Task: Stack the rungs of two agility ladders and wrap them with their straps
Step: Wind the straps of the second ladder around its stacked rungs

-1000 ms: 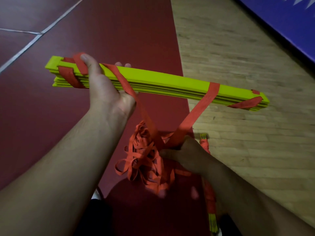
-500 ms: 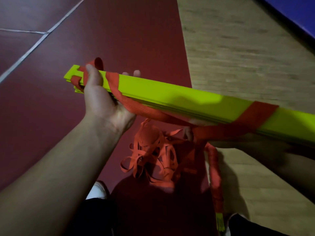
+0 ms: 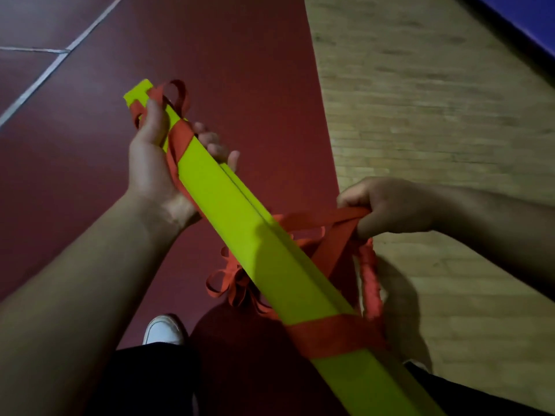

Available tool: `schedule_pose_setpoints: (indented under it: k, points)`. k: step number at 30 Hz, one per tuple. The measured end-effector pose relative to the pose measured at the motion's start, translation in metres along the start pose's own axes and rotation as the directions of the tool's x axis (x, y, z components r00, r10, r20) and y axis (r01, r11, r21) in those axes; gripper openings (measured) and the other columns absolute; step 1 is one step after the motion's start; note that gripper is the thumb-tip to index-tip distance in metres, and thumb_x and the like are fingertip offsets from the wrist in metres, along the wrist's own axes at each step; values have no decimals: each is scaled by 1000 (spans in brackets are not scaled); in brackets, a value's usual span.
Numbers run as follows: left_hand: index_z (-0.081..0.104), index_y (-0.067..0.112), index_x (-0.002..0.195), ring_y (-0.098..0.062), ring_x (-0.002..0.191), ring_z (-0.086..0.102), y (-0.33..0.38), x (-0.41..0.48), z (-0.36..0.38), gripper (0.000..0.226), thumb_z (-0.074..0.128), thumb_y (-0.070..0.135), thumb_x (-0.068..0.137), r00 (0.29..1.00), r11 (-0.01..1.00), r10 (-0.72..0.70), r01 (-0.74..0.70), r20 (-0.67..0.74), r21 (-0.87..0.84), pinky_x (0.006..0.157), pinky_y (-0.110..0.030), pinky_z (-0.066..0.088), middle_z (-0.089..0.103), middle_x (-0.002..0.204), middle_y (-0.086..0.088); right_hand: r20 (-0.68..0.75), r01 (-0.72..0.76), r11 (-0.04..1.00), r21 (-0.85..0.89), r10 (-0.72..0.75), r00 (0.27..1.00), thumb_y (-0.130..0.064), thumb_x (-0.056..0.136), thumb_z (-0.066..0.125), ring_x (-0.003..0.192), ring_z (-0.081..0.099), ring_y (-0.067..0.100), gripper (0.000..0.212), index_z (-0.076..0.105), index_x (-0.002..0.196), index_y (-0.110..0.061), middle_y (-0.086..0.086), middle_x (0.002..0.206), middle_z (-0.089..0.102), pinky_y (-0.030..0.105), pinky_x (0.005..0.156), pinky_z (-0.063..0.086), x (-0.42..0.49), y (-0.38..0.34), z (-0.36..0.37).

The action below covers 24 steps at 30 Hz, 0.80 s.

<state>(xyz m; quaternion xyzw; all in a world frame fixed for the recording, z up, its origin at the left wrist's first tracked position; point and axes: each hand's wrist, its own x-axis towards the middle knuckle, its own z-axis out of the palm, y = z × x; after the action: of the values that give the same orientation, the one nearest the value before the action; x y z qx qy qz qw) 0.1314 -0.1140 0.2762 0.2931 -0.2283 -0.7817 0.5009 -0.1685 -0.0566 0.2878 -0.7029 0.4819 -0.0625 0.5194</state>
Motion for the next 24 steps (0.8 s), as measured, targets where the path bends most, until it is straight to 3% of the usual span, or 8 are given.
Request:
schedule_pose_setpoints:
  k: [3,7,12,15,17,19,21,24]
  points:
    - [55,17,76,-14,60,56,-9,1,-1,59,40,73,89,998,997,-47,50,-50,60,73,-37,56,50,70,2,18,12,996,-89,-11,1000,-29,72,90,55,55,-2,30,62,66,-37,-14,63,61,13,50,42,5,-8,-4]
    - [57,17,74,-19,60,57,-15,4,-5,58,45,72,89,992,986,-38,57,-121,155,71,-39,56,52,68,-2,24,-42,982,-184,47,999,-58,58,81,57,59,3,39,62,71,-26,-10,66,63,16,50,45,11,-18,2]
    - [58,17,74,-21,59,57,-18,4,-8,56,46,71,88,991,973,-58,83,-117,213,69,-39,56,53,69,-4,70,-18,995,-95,24,997,-35,84,78,61,66,11,15,69,76,-27,-4,69,70,19,54,49,15,-26,6]
    - [57,17,75,-22,60,56,-18,4,-7,56,45,70,90,995,959,-51,73,-86,275,68,-39,56,51,68,-5,83,-86,992,-94,94,992,-43,90,69,61,58,14,26,68,72,-25,0,69,61,25,57,48,17,-30,7]
    - [56,18,75,-22,59,56,-20,3,-6,55,46,69,90,994,940,-50,79,-95,331,67,-38,56,51,68,-5,75,-131,972,-197,148,986,-35,98,60,65,56,16,28,67,79,-16,2,74,60,30,62,48,18,-32,9]
    - [57,18,73,-23,59,57,-23,2,-4,53,49,68,89,992,919,-42,85,-121,384,68,-39,57,52,68,-6,71,-96,884,-458,144,987,-36,98,59,64,57,4,22,67,85,-20,-5,76,63,20,59,47,17,-35,9]
    - [61,17,68,-26,58,58,-25,2,-3,52,54,65,89,989,897,4,61,-147,438,69,-40,56,54,68,-9,107,-49,727,-685,167,980,-48,95,62,67,56,1,26,67,93,-23,-7,79,60,17,57,43,17,-39,10]
    - [69,17,67,-27,57,63,-31,1,1,48,63,61,86,983,862,108,-18,-149,507,64,-41,56,62,66,-10,125,-17,601,-799,194,973,-59,88,65,66,54,2,36,67,94,-23,-8,79,60,17,55,39,18,-44,14]
